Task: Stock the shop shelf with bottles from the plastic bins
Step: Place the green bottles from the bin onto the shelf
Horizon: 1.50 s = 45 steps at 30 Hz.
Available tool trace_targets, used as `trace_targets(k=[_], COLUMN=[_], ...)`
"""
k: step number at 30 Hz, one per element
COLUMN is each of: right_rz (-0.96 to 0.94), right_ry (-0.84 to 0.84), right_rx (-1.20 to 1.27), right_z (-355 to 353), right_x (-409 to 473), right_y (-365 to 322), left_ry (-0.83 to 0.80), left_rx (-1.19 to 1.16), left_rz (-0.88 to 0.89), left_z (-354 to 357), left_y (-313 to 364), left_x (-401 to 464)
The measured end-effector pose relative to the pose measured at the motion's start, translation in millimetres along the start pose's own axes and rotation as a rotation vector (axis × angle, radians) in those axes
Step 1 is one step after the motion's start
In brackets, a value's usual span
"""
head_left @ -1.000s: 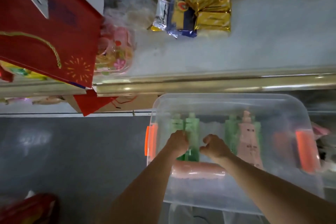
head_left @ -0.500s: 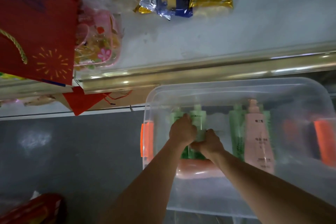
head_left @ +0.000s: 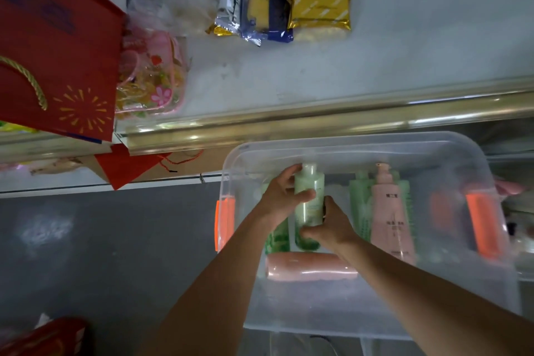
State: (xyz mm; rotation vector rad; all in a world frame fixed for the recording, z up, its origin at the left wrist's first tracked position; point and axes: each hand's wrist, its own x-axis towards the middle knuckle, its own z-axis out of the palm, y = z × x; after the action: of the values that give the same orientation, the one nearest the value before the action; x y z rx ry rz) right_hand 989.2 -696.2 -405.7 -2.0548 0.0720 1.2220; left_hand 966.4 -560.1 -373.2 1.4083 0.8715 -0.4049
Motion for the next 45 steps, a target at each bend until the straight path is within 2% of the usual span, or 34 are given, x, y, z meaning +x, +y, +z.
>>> trace_targets(k=[4, 11, 16, 30, 38, 45], right_rz=[-0.073, -0.156, -0.249, -0.656, -0.873, -1.012], right_ry=[-0.057, -0.182, -0.25, -0.088, -0.011, 0.053], right_rx=[0.017, 0.009, -0.094, -0.198, -0.129, -0.073], right_z=[-18.7, -46.7, -70.7, -149.8, -179.1, -204.1], right_x=[-18.2, -62.9, -101.9, -226.7, -291.1, -329.8], right_y=[-11.9, -48.5, -91.3, -217.3, -272.5, -324.5], left_ry=[-0.031, 0.075, 0.18, 0.208, 0.242, 0.358], left_rx=[0.037, -0.024, -0.061, 0.057, 0.145, 0.246], left_rz=[0.099, 0.214, 0.304, 0.689, 0.881, 1.075], left_z=[-8.5, -14.7, -24.8, -44.4, -53.4, -54.2], left_y=[22.5, 69.9, 117.0, 267.4, 340.5, 398.0], left_x=[-17.9, -70.3, -119.5, -246.3, -321.1, -371.9])
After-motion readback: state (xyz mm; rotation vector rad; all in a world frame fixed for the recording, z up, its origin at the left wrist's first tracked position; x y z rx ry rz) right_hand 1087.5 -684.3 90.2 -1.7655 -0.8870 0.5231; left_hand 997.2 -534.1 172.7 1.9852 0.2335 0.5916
